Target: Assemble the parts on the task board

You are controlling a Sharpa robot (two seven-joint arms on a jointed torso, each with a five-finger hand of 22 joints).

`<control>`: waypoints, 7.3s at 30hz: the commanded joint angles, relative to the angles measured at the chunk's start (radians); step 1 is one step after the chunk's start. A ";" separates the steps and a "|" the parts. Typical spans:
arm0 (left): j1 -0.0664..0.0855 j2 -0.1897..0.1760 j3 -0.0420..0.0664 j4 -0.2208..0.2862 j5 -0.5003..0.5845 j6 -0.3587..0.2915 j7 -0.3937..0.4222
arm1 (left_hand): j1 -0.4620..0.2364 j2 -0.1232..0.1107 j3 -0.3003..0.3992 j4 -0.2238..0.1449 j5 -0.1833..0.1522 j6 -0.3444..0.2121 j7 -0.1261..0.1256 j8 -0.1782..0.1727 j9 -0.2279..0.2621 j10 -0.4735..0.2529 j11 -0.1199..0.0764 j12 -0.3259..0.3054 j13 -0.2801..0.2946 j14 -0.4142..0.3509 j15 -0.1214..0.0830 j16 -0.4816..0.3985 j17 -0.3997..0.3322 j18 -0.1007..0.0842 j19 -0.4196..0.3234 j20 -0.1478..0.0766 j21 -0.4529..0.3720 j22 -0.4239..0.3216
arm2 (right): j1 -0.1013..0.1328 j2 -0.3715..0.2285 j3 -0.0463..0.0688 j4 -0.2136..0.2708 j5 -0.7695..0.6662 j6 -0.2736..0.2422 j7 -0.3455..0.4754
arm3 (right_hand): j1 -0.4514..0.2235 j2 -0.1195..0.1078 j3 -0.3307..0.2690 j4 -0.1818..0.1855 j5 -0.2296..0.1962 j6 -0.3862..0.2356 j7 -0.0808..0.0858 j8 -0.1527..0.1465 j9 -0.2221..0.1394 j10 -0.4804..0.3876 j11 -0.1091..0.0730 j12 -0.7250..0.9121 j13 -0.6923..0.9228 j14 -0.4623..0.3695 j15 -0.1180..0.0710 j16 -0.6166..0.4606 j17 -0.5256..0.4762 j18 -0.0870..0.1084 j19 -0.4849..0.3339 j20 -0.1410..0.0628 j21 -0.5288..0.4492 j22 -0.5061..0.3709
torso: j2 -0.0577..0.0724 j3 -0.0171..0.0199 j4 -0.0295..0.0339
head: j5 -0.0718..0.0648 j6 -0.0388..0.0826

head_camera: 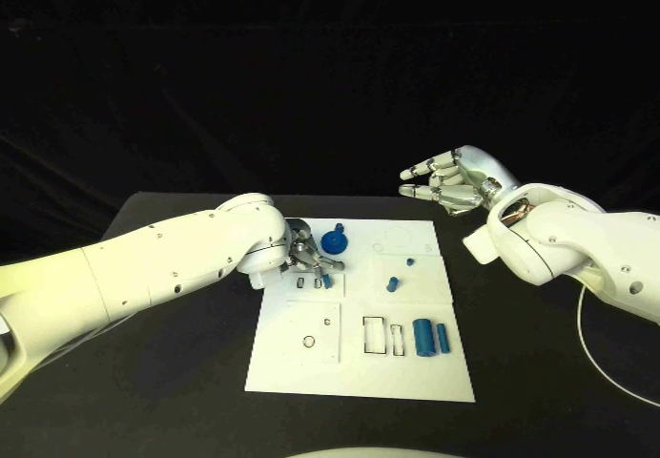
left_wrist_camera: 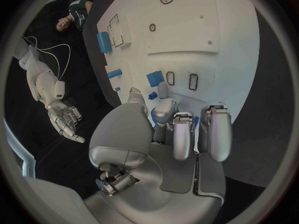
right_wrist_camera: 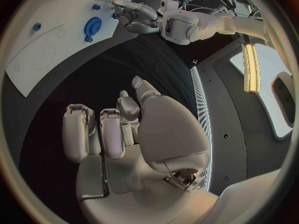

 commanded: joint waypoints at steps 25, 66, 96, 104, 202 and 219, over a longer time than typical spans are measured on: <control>-0.006 0.028 -0.007 -0.016 -0.006 0.063 -0.008 | 0.069 0.026 0.010 -0.017 -0.005 -0.019 0.001 0.024 0.031 0.007 -0.002 0.016 0.012 0.105 -0.007 0.003 0.263 -0.018 0.050 -0.006 0.009 0.126 | -0.001 0.010 0.000 -0.007 -0.009 0.015 -0.007 | -0.008 0.007 0.003 0.006 0.008 0.008 0.000 0.003 -0.001 -0.001 -0.002 -0.002 -0.002 0.057 -0.001 -0.007 0.048 0.017 -0.004 -0.002 -0.007 -0.003 | 0.000 0.0009 0.0013 | -0.003 -0.014; -0.007 -0.019 -0.005 0.026 0.089 -0.003 0.010 | 0.316 0.014 0.487 -0.183 -0.006 -0.075 0.001 0.005 0.074 -0.020 -0.002 -0.040 -0.028 0.105 -0.011 0.003 0.263 -0.014 0.038 -0.007 -0.005 0.110 | -0.003 0.027 -0.002 -0.025 -0.005 0.036 -0.017 | -0.010 0.009 0.004 0.008 0.011 0.009 0.000 0.003 -0.001 -0.001 -0.002 -0.002 -0.003 0.057 -0.001 -0.009 0.046 0.018 -0.006 -0.002 -0.009 -0.006 | 0.000 0.0029 0.0024 | -0.003 -0.025; -0.011 -0.053 -0.004 0.071 -0.086 -0.032 0.006 | 0.133 -0.159 0.925 -0.245 0.009 -0.074 0.005 0.043 0.133 0.005 -0.002 -0.019 -0.018 0.105 -0.007 0.003 0.263 -0.017 0.047 -0.004 0.004 0.132 | -0.008 0.034 -0.003 -0.032 0.001 0.053 -0.016 | -0.013 0.009 0.004 0.011 0.011 0.008 0.000 0.002 -0.002 -0.002 -0.002 -0.004 -0.005 0.057 -0.001 -0.010 0.044 0.019 -0.008 -0.003 -0.011 -0.009 | 0.001 0.0014 0.0015 | 0.008 -0.033; -0.013 -0.051 -0.004 0.071 -0.134 0.028 -0.003 | 0.128 -0.162 0.934 -0.251 0.013 -0.074 0.005 0.044 0.135 0.005 -0.002 -0.019 -0.018 0.105 -0.007 0.003 0.263 -0.018 0.049 -0.005 0.006 0.135 | -0.008 0.034 -0.003 -0.031 0.002 0.056 -0.016 | -0.013 0.009 0.004 0.011 0.011 0.008 0.000 0.002 -0.002 -0.002 -0.002 -0.004 -0.005 0.057 -0.001 -0.010 0.044 0.019 -0.008 -0.003 -0.011 -0.009 | 0.001 0.0015 0.0011 | 0.010 -0.035; -0.019 -0.072 0.037 0.097 -0.131 0.030 -0.005 | -0.206 -0.144 0.448 -0.034 0.034 0.020 -0.029 0.060 0.140 0.060 -0.029 0.030 0.031 0.105 -0.029 0.003 0.263 -0.025 0.064 -0.026 0.022 0.173 | -0.010 0.026 -0.004 -0.019 0.023 0.073 -0.010 | -0.027 0.005 -0.005 0.022 -0.010 0.007 0.000 -0.002 -0.002 -0.006 -0.001 -0.010 -0.012 0.052 0.000 -0.027 0.022 0.024 -0.025 -0.003 -0.024 -0.033 | 0.002 0.0017 -0.0004 | 0.002 -0.040; 0.076 -0.086 0.079 0.013 -0.078 0.103 0.007 | -0.023 -0.103 0.325 -0.022 0.043 -0.130 0.045 -0.063 0.056 -0.119 0.034 -0.234 -0.252 0.105 0.021 0.003 0.263 0.004 0.006 0.017 -0.076 0.050 | -0.011 0.031 -0.005 -0.029 0.024 0.074 -0.009 | -0.028 0.005 -0.006 0.023 -0.013 0.007 0.000 -0.002 -0.002 -0.006 -0.001 -0.009 -0.011 0.051 -0.001 -0.029 0.019 0.024 -0.026 -0.003 -0.026 -0.036 | 0.002 0.0026 0.0031 | -0.002 -0.022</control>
